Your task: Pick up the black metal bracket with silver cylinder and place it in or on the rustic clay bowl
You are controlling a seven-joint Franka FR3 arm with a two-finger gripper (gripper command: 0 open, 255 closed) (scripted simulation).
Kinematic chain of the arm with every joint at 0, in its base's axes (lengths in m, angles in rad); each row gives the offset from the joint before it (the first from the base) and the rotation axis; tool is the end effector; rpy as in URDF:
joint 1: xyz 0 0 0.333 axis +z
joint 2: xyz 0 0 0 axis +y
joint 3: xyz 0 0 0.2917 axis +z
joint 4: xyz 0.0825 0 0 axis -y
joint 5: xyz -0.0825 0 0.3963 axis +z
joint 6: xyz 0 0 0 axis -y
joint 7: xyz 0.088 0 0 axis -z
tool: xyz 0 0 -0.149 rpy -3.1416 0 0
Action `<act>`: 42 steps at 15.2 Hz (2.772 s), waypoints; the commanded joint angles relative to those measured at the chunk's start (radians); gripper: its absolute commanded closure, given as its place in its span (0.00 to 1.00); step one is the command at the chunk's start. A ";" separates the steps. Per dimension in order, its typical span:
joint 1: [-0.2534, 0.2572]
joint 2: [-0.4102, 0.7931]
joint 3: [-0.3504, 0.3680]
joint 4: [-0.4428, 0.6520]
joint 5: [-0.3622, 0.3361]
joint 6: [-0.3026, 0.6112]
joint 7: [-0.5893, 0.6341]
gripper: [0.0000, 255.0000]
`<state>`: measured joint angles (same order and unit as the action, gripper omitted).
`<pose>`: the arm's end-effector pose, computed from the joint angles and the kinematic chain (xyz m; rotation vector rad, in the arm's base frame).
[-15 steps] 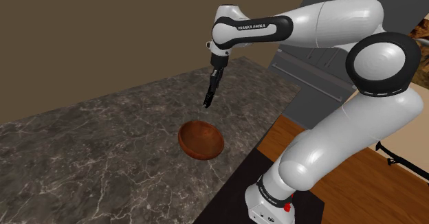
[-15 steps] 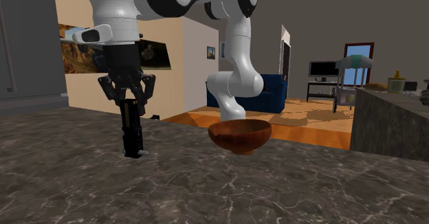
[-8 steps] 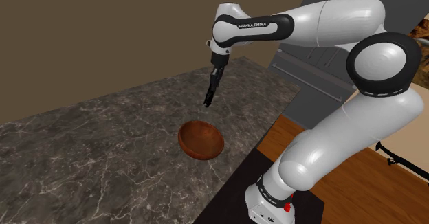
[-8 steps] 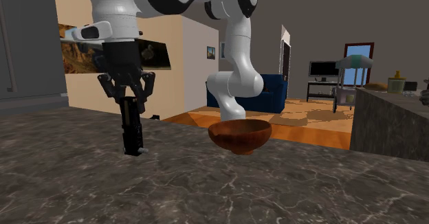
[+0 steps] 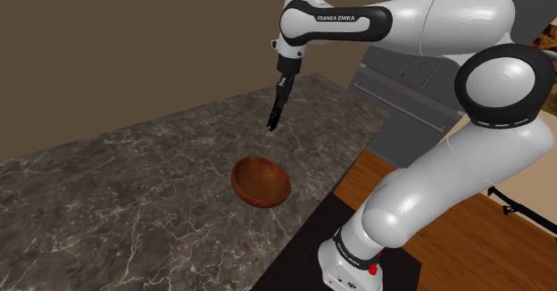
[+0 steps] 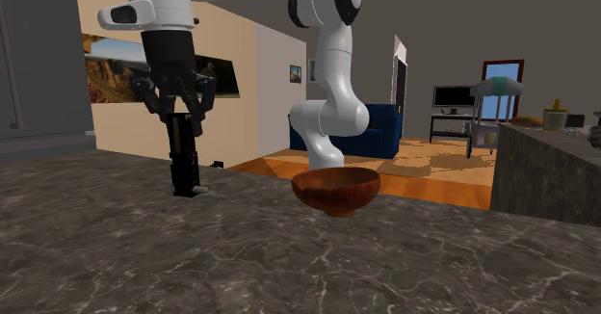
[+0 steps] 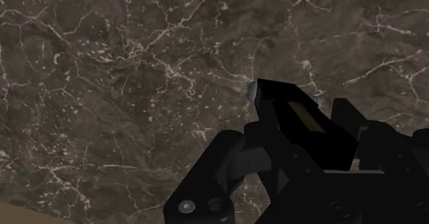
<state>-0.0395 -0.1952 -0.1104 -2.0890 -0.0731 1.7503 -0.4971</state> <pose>0.4853 -0.0840 0.4271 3.0781 0.5746 -0.2394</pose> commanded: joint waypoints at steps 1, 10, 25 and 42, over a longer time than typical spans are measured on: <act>-0.001 -0.002 -0.001 0.024 0.000 -0.027 -0.003 1.00; 0.001 -0.006 0.002 0.141 0.001 -0.147 -0.008 1.00; 0.047 -0.139 0.079 0.158 0.030 -0.302 0.104 1.00; 0.161 -0.378 0.311 0.033 0.198 -0.410 0.429 1.00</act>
<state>0.1196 -0.5694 0.1969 -2.0483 0.1216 1.3364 -0.0728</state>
